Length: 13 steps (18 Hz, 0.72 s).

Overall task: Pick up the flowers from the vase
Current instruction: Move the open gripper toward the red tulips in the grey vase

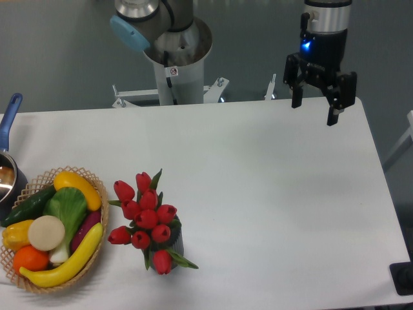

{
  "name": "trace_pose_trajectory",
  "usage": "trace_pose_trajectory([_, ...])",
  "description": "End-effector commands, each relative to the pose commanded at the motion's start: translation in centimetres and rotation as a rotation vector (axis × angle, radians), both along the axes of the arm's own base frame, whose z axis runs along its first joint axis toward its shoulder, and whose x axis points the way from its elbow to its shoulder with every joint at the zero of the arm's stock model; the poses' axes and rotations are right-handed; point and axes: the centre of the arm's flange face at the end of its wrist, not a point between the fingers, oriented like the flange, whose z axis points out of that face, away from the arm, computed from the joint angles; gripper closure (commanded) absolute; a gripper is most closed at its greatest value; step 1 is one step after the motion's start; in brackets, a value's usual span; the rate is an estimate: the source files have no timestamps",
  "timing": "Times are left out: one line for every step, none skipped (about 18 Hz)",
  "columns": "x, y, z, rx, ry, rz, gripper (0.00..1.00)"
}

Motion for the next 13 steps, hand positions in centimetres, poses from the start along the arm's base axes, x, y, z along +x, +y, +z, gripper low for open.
trace_pose_trajectory([0.0,0.0,0.0,-0.001,0.003,0.001,0.0])
trace_pose_trajectory([0.0,0.0,0.0,0.001,0.006,0.002,0.0])
trace_pose_trajectory([0.0,0.0,0.1,0.003,0.008,0.003,0.0])
trace_pose_trajectory([0.2,0.0,0.0,0.003,0.005,0.004,0.0])
trace_pose_trajectory([0.5,-0.1,-0.2,0.007,-0.005,0.018,0.0])
trace_pose_trajectory([1.2,-0.1,-0.9,0.029,-0.04,0.051,0.0])
trace_pose_trajectory([1.4,0.1,-1.3,0.091,-0.068,0.072,0.0])
trace_pose_trajectory([1.6,0.4,-1.6,0.139,-0.097,0.091,0.0])
trace_pose_trajectory([1.9,0.8,-1.9,0.182,-0.147,0.142,0.0])
trace_pose_trajectory([2.0,1.1,-1.9,0.195,-0.168,0.171,0.0])
trace_pose_trajectory([2.2,1.4,-2.1,0.2,-0.186,0.189,0.0])
trace_pose_trajectory([2.1,1.6,-2.4,0.204,-0.206,0.208,0.0])
trace_pose_trajectory([2.4,2.1,-2.6,0.202,-0.213,0.202,0.0])
